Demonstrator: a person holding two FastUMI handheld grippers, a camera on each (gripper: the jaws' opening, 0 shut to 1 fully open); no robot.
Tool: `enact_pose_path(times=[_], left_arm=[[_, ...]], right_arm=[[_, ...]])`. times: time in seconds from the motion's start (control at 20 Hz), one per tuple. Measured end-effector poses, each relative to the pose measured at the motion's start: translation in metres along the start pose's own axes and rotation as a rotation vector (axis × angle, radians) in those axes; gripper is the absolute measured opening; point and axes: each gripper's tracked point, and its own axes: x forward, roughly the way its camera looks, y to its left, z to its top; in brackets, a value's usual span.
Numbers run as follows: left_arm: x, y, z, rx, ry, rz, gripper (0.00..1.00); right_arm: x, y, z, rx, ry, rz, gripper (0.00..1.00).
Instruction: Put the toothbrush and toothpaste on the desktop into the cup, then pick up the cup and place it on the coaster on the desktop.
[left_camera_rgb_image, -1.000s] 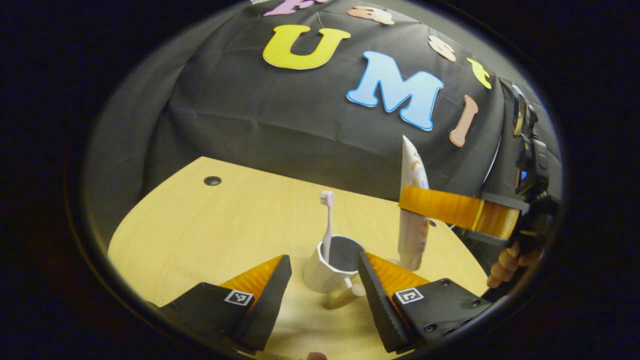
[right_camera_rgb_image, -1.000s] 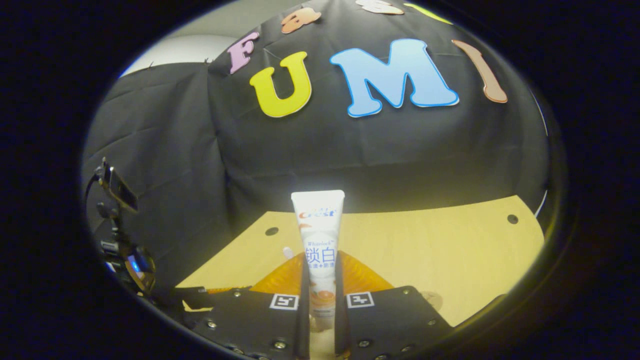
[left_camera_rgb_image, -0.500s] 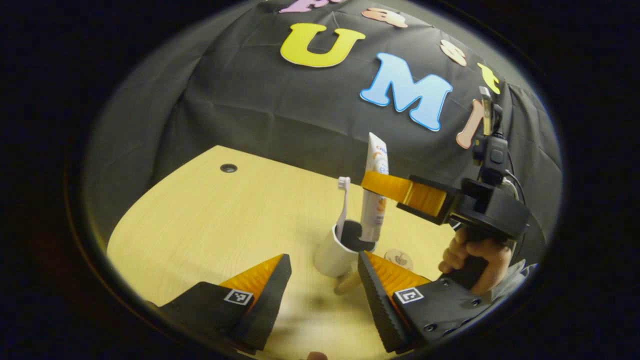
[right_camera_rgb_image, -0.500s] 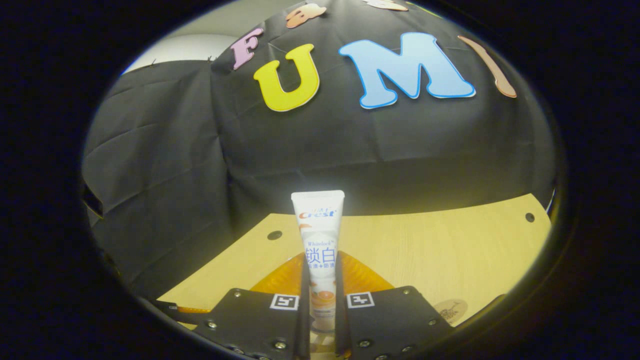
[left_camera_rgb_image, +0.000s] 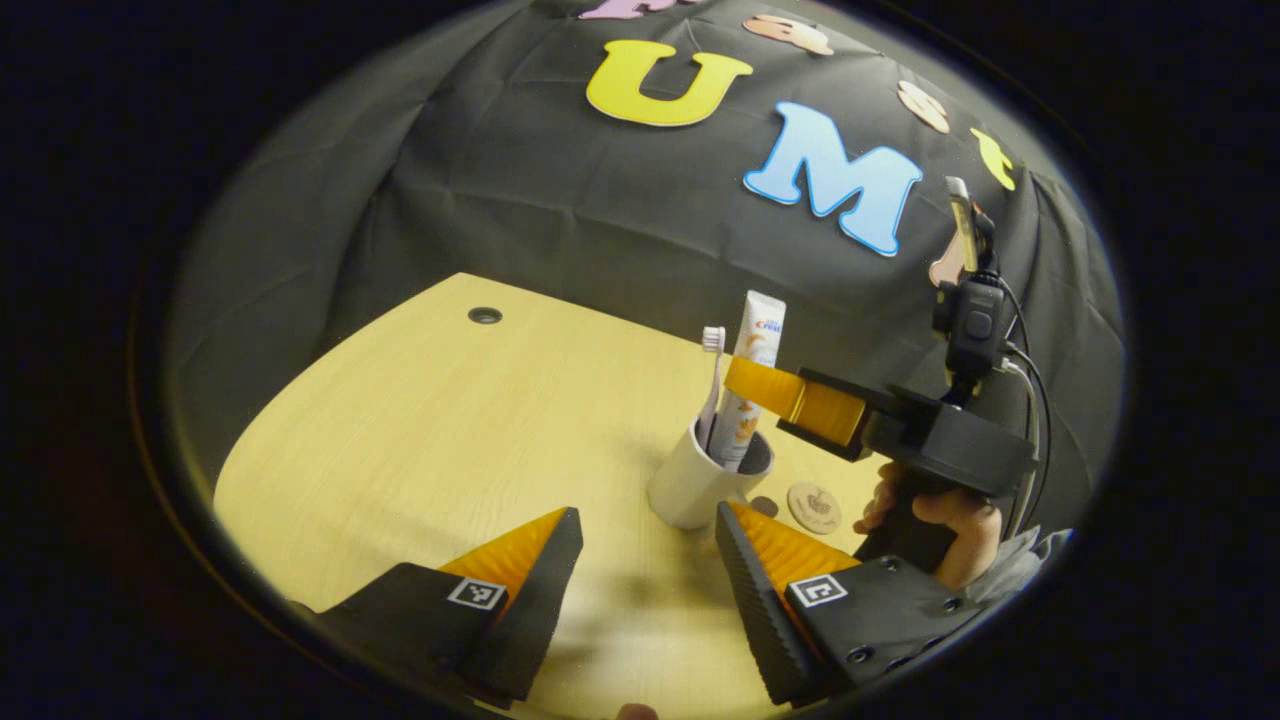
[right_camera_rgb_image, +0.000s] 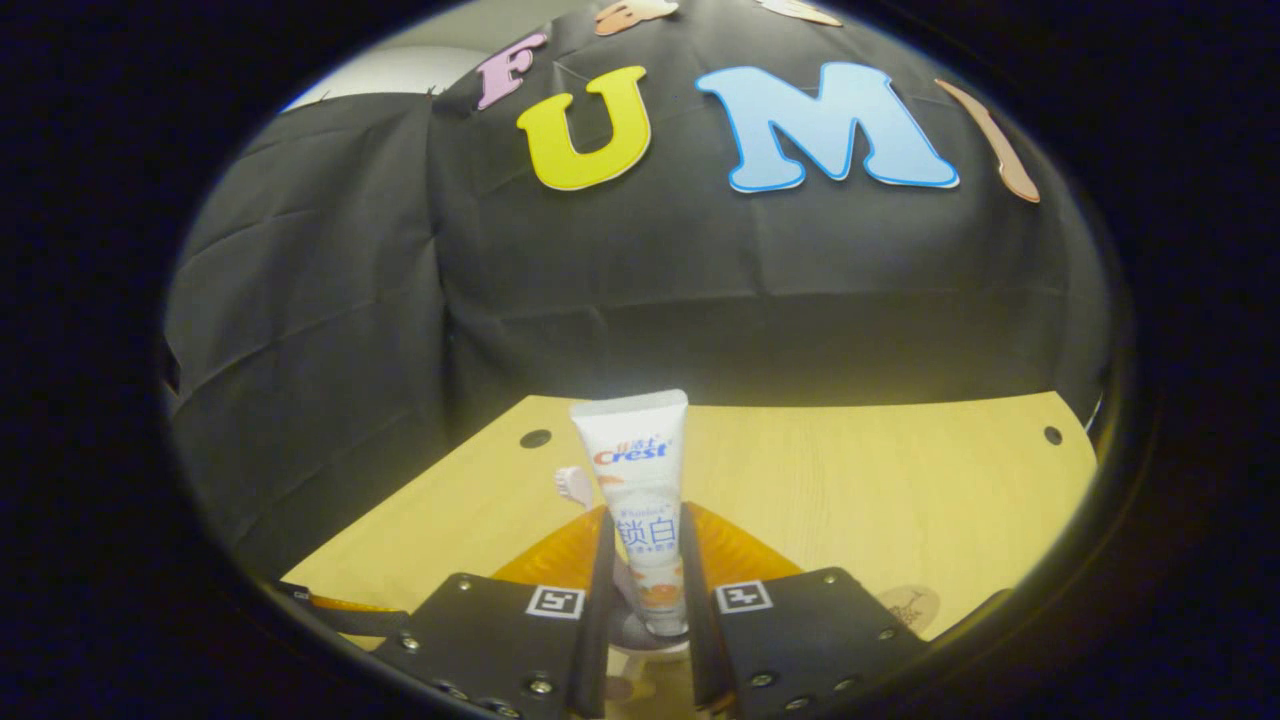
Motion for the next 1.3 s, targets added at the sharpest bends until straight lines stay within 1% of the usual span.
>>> enact_pose_path(times=[0.05,0.1,0.15,0.2,0.25,0.3,0.35,0.4,0.55,0.7,0.95,1.1,1.15,1.3], left_arm=[[-0.001,0.000,0.000,-0.002,0.000,-0.001,0.87],[-0.002,-0.001,0.000,-0.004,0.000,0.001,0.87],[-0.003,-0.002,-0.001,-0.005,0.002,0.000,0.87],[-0.003,-0.004,-0.003,-0.006,0.005,-0.002,0.88],[-0.003,-0.006,-0.003,-0.007,0.007,-0.006,0.88],[-0.004,-0.008,-0.004,-0.004,0.010,-0.011,0.88],[-0.003,-0.011,-0.004,0.001,0.011,-0.014,0.88],[-0.003,-0.013,-0.005,0.008,0.010,-0.017,0.88],[-0.001,-0.020,-0.003,0.031,0.008,-0.025,0.88],[0.004,-0.029,-0.004,0.052,0.021,-0.035,0.88],[0.021,-0.049,-0.012,0.060,0.069,-0.067,0.88],[0.034,-0.059,-0.020,0.060,0.115,-0.076,0.87],[0.038,-0.061,-0.021,0.063,0.130,-0.074,0.91],[0.054,-0.070,-0.028,0.077,0.184,-0.077,0.84]], right_arm=[[-0.003,0.003,-0.002,0.005,0.012,0.013,0.46],[-0.006,0.005,-0.003,0.005,0.017,0.013,0.45],[-0.010,0.006,-0.001,-0.002,0.015,0.014,0.52],[-0.013,0.007,0.002,-0.007,0.012,0.013,0.66],[-0.017,0.009,0.003,-0.008,0.010,0.016,0.75],[-0.021,0.009,0.006,-0.010,0.002,0.008,0.89],[-0.026,0.008,0.009,-0.010,-0.006,0.007,0.89],[-0.030,0.008,0.013,-0.008,-0.012,0.006,0.95],[-0.049,0.002,0.027,-0.006,-0.040,-0.003,0.95],[-0.075,-0.011,0.044,-0.007,-0.073,-0.034,0.95],[-0.123,-0.040,0.059,0.002,-0.100,-0.103,0.95],[-0.153,-0.063,0.064,0.011,-0.117,-0.165,0.95],[-0.162,-0.068,0.063,0.007,-0.120,-0.181,0.95],[-0.183,-0.088,0.059,-0.008,-0.118,-0.237,0.95]])
